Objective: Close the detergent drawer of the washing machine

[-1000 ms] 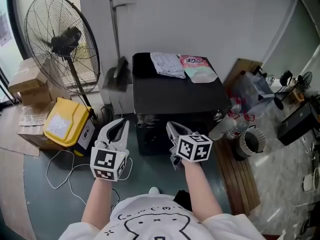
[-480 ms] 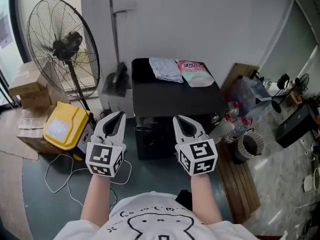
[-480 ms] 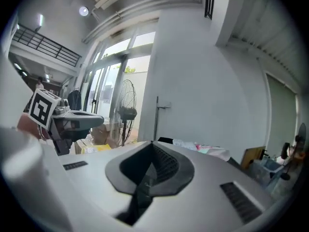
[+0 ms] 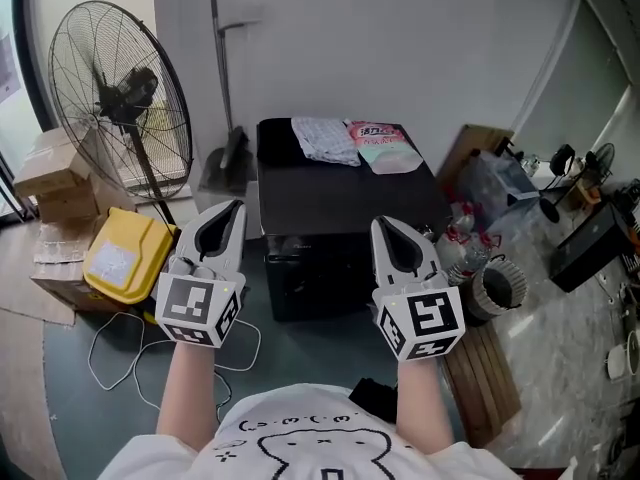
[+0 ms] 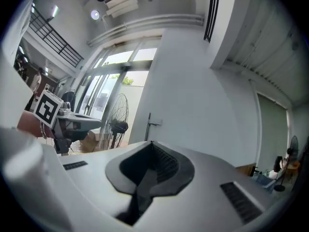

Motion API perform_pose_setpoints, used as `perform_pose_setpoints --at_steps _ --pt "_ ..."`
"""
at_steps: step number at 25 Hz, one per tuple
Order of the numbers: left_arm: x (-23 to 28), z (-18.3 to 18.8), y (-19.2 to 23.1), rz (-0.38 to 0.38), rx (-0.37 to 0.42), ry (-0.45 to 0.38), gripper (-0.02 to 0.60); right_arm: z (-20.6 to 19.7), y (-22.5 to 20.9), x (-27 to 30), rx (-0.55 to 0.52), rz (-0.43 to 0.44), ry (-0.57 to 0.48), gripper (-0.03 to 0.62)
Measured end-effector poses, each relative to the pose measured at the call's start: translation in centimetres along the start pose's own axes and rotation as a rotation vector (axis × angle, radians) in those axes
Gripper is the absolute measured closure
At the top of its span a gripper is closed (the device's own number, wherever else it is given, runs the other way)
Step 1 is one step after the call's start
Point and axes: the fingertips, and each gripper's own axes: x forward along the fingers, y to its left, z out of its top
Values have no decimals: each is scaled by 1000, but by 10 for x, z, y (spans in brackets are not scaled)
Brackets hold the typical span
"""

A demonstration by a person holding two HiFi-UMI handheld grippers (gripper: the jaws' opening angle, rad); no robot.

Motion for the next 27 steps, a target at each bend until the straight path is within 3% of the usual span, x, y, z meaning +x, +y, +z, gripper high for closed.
perform_pose_setpoints --at_steps 27 --pt "14 8 -14 -66 23 4 565 15 -9 2 24 6 -38 594"
